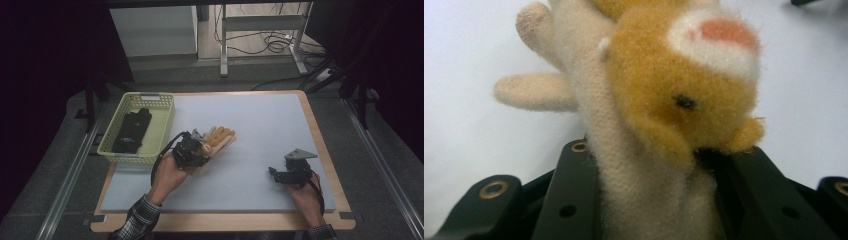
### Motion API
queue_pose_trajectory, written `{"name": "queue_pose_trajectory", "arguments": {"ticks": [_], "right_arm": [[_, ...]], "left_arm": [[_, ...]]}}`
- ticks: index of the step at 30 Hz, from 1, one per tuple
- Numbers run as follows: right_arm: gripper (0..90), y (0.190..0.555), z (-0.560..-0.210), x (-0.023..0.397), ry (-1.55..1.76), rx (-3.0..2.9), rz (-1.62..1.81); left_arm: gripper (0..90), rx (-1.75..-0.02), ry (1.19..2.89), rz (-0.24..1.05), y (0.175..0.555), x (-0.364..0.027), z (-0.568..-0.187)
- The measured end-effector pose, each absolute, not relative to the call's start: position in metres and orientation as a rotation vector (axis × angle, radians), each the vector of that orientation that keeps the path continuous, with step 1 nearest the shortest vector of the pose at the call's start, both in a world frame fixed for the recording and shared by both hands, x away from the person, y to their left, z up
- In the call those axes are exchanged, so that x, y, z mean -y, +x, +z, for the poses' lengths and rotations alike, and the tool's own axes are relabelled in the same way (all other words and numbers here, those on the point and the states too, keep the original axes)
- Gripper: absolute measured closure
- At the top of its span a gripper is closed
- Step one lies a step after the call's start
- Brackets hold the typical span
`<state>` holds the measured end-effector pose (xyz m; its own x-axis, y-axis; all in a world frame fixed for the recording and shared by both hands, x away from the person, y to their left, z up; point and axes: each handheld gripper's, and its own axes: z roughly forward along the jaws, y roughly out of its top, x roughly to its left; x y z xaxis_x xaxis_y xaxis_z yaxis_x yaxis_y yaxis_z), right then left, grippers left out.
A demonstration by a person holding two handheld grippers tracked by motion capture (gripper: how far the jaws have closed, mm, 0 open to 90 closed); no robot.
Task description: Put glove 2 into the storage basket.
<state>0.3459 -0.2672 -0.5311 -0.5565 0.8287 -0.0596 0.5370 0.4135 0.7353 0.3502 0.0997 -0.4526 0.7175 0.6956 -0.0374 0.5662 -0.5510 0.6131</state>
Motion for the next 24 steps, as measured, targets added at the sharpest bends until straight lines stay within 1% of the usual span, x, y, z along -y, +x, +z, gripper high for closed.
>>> {"name": "queue_pose_trajectory", "arguments": {"ticks": [12,24], "right_arm": [[20.9,0.346,-0.531,0.267,1.169,-2.257,0.949],[20.8,0.346,-0.531,0.267,1.165,-2.255,0.951]], "left_arm": [[64.4,-1.051,2.284,0.370,0.365,-0.131,-0.426],[64.1,-1.244,2.224,0.475,0.386,-0.184,-0.404]]}}
